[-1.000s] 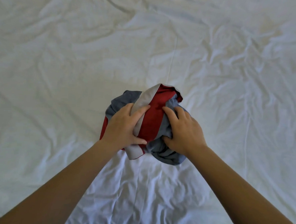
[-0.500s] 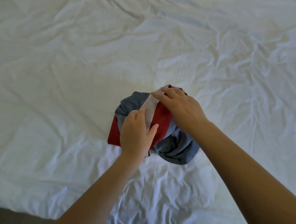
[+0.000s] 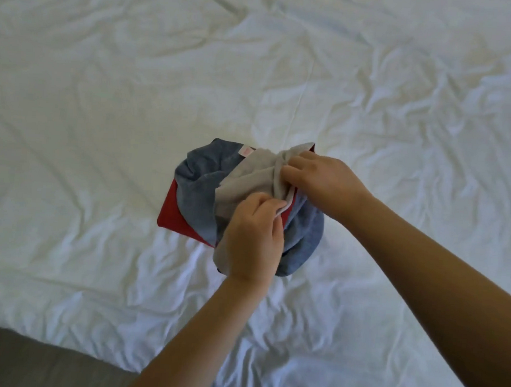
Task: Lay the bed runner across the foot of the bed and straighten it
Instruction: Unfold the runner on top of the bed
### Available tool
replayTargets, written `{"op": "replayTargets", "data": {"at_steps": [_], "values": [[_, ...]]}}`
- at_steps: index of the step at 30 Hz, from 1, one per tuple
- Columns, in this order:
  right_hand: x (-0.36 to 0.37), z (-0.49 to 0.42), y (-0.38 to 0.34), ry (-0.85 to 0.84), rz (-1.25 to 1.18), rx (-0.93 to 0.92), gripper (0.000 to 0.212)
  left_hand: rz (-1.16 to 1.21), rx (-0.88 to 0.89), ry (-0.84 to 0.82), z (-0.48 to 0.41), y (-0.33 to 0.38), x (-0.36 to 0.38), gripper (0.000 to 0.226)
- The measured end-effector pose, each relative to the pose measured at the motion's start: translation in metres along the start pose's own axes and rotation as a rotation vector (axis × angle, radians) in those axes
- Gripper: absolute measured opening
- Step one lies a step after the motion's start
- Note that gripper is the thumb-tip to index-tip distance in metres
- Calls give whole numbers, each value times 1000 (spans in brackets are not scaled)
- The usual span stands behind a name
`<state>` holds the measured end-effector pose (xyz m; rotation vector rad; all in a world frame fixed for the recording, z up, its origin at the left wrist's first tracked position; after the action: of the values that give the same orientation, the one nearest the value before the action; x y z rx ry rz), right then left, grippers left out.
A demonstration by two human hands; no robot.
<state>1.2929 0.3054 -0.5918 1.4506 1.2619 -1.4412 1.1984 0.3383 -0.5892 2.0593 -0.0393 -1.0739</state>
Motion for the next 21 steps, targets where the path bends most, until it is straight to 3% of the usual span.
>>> {"op": "replayTargets", "data": {"at_steps": [10, 18, 21], "values": [[-33, 115, 65, -31, 76, 60, 26, 139, 17, -173, 62, 117, 86, 15], [13, 178, 91, -120, 70, 154, 18, 12, -48, -410, 117, 128, 160, 20], [24, 178, 96, -162, 84, 206, 11, -44, -23, -439, 112, 124, 155, 20]]}}
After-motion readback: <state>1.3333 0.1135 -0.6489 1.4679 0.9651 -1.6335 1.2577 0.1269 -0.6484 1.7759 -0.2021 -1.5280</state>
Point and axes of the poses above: each hand's wrist, its own z-axis away from the middle knuckle, its own x-axis out of the palm, y = z × x, the point moved 10 cm from there along -z, towards the middle knuckle, and after that the axes turned 7 degrees about y, right-handed, at the moved point
